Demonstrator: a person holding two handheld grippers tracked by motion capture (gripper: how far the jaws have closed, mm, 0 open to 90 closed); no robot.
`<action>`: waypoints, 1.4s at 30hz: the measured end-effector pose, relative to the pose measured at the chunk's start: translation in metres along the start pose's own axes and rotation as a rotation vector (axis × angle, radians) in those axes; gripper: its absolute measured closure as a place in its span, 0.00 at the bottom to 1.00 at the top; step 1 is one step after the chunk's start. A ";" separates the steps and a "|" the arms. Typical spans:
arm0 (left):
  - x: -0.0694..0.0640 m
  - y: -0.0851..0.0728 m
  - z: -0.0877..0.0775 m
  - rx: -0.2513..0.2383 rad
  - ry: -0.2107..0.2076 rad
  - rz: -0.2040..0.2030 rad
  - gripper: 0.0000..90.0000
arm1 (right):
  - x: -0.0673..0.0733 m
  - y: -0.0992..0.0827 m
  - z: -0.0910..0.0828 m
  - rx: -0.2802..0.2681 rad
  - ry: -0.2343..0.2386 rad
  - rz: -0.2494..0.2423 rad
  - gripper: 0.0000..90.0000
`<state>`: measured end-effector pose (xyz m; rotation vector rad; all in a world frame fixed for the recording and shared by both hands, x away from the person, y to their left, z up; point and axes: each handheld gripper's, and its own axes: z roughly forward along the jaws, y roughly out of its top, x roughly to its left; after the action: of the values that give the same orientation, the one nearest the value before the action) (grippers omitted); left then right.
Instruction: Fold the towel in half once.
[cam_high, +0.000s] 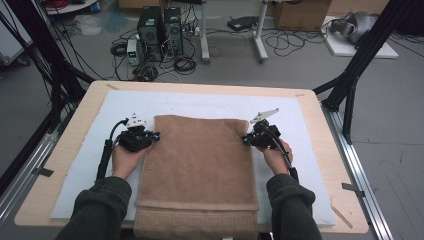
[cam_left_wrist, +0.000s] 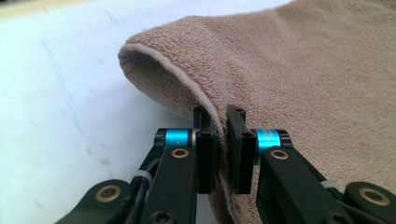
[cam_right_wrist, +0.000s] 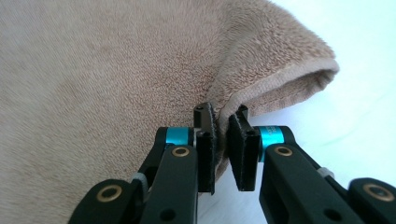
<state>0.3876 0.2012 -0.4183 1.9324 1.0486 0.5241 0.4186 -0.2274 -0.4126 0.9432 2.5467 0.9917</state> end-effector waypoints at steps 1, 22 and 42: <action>0.001 0.005 -0.001 -0.005 0.010 0.007 0.92 | -0.001 0.004 -0.003 -0.007 -0.012 -0.003 0.91; 0.032 0.030 -0.011 0.002 0.078 -0.027 0.57 | -0.028 0.027 -0.015 -0.072 -0.065 0.088 0.51; -0.001 -0.035 -0.050 0.039 -0.110 0.080 0.51 | 0.026 -0.004 -0.041 -0.108 0.081 -0.017 0.42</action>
<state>0.3366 0.2340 -0.4201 2.0203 0.9206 0.4396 0.3785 -0.2341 -0.3850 0.8671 2.5322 1.1720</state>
